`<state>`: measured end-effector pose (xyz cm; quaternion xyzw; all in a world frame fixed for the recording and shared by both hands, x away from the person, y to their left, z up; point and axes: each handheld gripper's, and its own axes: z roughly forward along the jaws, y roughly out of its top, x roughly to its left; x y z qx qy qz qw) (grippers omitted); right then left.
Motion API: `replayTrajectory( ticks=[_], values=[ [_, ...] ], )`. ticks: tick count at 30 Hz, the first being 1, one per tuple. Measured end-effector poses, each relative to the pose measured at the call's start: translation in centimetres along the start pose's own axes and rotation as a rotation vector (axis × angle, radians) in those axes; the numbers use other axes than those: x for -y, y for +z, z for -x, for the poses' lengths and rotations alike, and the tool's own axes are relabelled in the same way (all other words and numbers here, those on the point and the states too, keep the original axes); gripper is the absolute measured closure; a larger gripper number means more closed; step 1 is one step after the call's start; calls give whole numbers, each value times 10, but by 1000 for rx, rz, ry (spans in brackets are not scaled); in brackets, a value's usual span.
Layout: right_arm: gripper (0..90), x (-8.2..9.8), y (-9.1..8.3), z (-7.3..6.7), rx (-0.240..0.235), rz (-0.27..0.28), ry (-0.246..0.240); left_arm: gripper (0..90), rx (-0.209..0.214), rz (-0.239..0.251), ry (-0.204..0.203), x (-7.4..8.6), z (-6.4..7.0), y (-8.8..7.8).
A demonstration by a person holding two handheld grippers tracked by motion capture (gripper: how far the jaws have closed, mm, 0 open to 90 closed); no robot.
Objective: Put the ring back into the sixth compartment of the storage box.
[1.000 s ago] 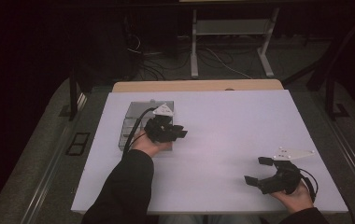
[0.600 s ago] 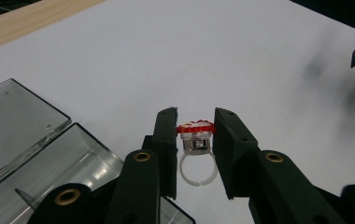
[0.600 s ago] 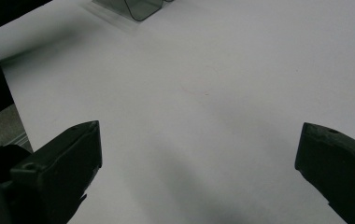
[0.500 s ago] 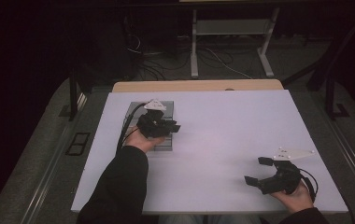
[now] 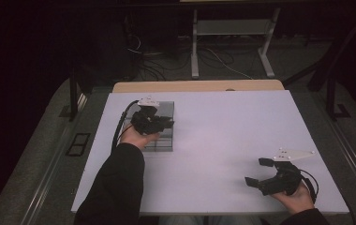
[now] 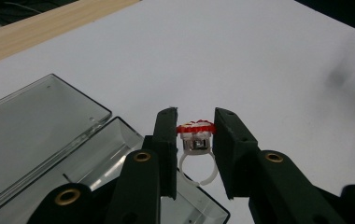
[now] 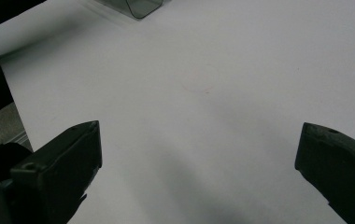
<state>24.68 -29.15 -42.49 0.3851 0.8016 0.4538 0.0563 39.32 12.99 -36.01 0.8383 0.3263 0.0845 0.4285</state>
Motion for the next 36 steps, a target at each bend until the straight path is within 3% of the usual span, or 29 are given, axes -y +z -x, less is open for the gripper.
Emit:
replayTrajectory(
  ticks=[8, 36],
  values=[
    [6, 0, 1, 0, -1, -4, -4, 700, -22, 19, -31, 3, -11, -1],
    [6, 1, 0, 1, 0, -6, 1, 699, -48, -52, -62, 12, -35, 25]
  ],
)
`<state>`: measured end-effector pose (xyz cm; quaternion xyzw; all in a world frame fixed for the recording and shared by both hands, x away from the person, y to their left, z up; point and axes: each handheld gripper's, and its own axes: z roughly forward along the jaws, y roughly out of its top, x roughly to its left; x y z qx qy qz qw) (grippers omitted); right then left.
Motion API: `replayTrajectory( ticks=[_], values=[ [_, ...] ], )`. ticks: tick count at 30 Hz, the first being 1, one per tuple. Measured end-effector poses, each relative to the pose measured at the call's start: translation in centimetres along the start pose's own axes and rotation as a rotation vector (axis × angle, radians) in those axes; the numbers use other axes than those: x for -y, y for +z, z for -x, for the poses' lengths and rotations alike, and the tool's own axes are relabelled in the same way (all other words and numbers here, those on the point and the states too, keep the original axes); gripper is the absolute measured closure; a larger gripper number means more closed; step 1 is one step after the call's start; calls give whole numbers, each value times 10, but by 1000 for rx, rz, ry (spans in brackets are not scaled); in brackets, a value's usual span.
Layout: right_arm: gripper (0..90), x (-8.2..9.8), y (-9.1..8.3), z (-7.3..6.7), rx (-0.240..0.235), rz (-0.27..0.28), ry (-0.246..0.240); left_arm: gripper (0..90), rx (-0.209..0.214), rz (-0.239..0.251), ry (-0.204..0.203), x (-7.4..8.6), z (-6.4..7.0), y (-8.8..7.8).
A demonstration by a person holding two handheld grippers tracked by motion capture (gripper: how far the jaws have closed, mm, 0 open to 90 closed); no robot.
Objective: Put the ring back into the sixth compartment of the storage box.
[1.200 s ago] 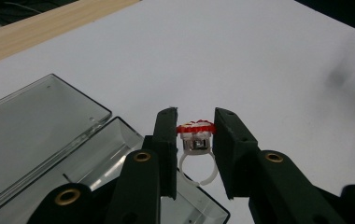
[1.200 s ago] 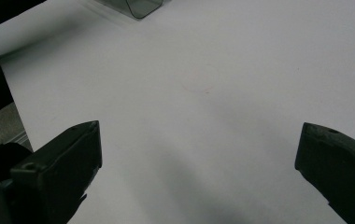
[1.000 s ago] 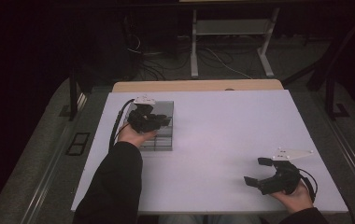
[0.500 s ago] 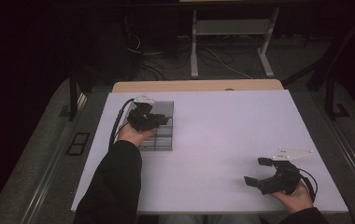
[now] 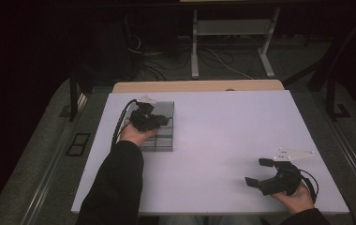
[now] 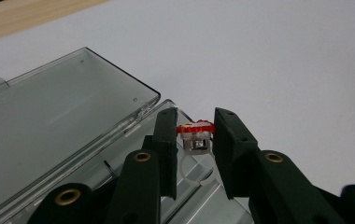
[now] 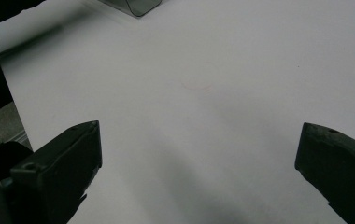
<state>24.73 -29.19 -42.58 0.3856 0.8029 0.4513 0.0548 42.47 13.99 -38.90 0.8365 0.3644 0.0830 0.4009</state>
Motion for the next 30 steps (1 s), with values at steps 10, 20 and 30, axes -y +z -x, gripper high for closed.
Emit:
replayTrajectory(
  ticks=[10, 20, 30],
  values=[
    [6, 0, -1, 1, 0, 2, 1, 699, -15, -46, -16, 7, -10, 10],
    [6, 0, -1, 1, -1, 3, 2, 698, -17, -85, -34, 11, -15, 18],
    [5, 0, -2, 1, 2, 4, 5, 678, -12, -114, -53, 10, -20, 25]
  ],
)
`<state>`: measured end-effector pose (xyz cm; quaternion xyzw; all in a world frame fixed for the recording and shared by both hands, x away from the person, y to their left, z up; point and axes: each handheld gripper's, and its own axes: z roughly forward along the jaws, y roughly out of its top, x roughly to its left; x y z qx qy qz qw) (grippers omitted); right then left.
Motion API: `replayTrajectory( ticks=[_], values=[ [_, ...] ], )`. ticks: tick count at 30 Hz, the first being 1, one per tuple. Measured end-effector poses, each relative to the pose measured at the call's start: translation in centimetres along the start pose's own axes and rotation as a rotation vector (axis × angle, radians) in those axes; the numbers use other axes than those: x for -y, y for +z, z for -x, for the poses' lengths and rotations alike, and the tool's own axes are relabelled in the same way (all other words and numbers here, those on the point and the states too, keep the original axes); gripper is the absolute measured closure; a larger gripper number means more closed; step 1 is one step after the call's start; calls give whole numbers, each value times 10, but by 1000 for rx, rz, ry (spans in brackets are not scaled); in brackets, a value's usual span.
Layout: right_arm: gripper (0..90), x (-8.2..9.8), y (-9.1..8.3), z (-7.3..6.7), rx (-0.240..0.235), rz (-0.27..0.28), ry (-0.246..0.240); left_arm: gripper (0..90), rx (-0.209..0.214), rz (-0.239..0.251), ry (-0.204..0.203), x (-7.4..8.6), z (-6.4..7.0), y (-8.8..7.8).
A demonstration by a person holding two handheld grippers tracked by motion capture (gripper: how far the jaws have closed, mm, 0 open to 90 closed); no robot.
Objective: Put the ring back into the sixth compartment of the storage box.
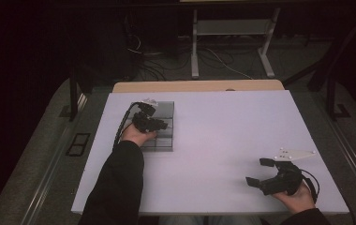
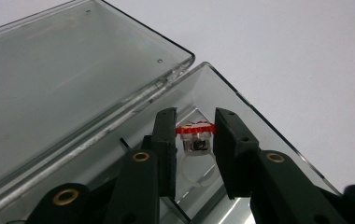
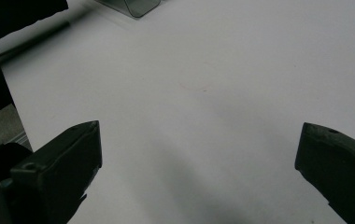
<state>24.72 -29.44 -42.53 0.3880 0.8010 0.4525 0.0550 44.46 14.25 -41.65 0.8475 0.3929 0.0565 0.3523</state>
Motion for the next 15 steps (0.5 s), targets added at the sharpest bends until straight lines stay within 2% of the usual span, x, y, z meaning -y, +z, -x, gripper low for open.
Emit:
replayTrajectory(
  ticks=[4, 5, 8, 11, 14, 15],
  values=[
    [6, 0, -1, 0, -1, 2, 2, 650, 8, 11, -6, 0, -2, 0],
    [6, 0, -1, 0, 0, 2, 3, 602, 8, 16, -9, 0, -2, -1],
    [6, 0, -1, 1, 3, 4, 0, 562, 11, 35, -18, -2, -1, -4],
    [6, 0, -1, 1, 3, 5, 2, 539, 32, 54, -25, -3, 1, -9],
    [6, 0, -1, 1, 2, 5, 2, 446, 34, 60, -20, -4, 1, -15],
    [6, 0, -1, 1, 2, 5, 2, 446, 30, 66, -24, -4, 2, -18]
  ],
)
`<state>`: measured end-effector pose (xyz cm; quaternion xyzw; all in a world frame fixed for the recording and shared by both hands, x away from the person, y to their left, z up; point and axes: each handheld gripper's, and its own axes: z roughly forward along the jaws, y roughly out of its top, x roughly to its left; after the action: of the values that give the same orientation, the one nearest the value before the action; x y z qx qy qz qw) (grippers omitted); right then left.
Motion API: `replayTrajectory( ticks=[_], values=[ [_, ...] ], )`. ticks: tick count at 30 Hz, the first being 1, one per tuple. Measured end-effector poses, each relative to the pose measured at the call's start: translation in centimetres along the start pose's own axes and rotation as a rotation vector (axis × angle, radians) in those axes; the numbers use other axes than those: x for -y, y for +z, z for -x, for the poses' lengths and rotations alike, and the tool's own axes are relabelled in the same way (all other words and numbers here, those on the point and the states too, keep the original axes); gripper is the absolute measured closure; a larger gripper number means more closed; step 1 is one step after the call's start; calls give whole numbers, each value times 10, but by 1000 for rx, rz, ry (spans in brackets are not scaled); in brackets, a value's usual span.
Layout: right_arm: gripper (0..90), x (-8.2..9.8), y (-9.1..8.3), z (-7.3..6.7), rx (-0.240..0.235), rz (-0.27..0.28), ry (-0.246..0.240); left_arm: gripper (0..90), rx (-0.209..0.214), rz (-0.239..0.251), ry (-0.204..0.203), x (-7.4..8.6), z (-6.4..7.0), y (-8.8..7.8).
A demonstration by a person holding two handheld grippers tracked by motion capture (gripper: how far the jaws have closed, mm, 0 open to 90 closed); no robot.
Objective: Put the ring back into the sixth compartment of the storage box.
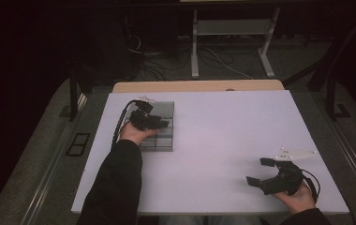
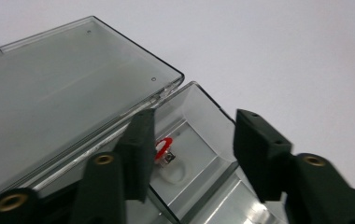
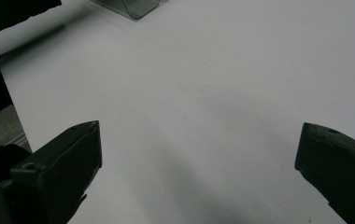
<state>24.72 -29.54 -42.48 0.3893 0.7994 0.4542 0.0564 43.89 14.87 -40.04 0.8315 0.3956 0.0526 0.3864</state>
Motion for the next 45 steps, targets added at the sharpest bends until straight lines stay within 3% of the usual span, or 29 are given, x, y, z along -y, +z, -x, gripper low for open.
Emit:
replayTrajectory(
  ticks=[6, 14, 20, 24, 30, 45],
  values=[
    [6, 0, -1, 0, 0, 2, 1, 387, 26, 34, -12, -1, 2, -14],
    [6, 0, 0, 0, -1, 3, 0, 231, 49, 82, -36, -2, 9, -31],
    [6, 0, 0, -1, -3, 4, -3, 127, 45, 94, -7, -1, 22, -43],
    [6, 0, 0, -1, -3, 4, -4, 12, 41, 99, 6, 3, 31, -49],
    [6, 0, 0, -1, -3, 3, -4, 0, 40, 91, 29, 12, 44, -57],
    [6, 0, 0, -1, -2, -1, -1, 0, 41, 172, 32, 42, 60, -73]
  ],
)
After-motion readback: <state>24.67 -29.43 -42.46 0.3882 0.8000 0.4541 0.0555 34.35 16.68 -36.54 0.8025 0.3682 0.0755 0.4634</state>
